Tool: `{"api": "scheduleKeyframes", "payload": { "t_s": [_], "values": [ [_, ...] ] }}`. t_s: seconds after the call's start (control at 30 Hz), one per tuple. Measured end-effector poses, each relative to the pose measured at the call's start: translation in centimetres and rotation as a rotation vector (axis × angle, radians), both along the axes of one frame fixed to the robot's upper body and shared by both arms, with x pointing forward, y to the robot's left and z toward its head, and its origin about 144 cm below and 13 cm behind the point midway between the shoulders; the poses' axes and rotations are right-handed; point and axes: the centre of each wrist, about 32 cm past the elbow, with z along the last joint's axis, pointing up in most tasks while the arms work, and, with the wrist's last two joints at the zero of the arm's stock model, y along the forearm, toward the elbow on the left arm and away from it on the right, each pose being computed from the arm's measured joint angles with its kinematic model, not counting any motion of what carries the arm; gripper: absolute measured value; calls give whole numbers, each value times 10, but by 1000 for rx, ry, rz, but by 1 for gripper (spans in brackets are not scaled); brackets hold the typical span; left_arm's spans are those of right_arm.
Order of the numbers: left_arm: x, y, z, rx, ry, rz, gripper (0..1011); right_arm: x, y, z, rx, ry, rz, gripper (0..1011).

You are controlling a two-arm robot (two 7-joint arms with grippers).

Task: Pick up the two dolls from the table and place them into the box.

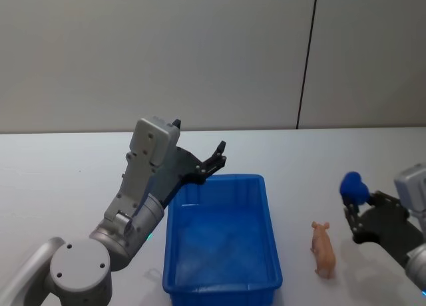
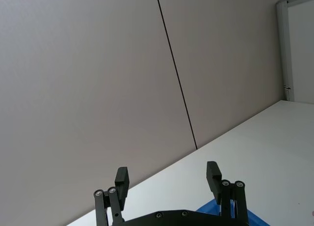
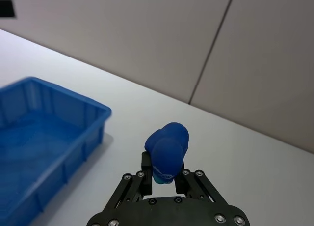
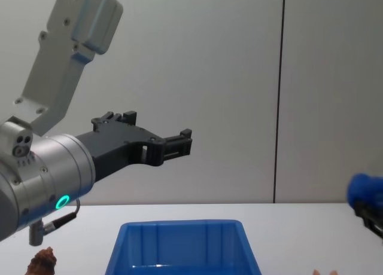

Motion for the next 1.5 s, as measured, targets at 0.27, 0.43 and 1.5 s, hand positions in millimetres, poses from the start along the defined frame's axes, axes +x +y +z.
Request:
{"api": "scheduleKeyframes", "payload": {
  "t_s": [0.27,0.43,1.5],
  "values": [
    [0,0,0,0,0,0,1001,10,13,11,41,-26,123,197],
    [0,0,0,0,0,0,1001,16,20,13,63,-15,194,166],
    [0,0,0,0,0,0,1001,69,86,1,124,244,552,517]
  ]
}}
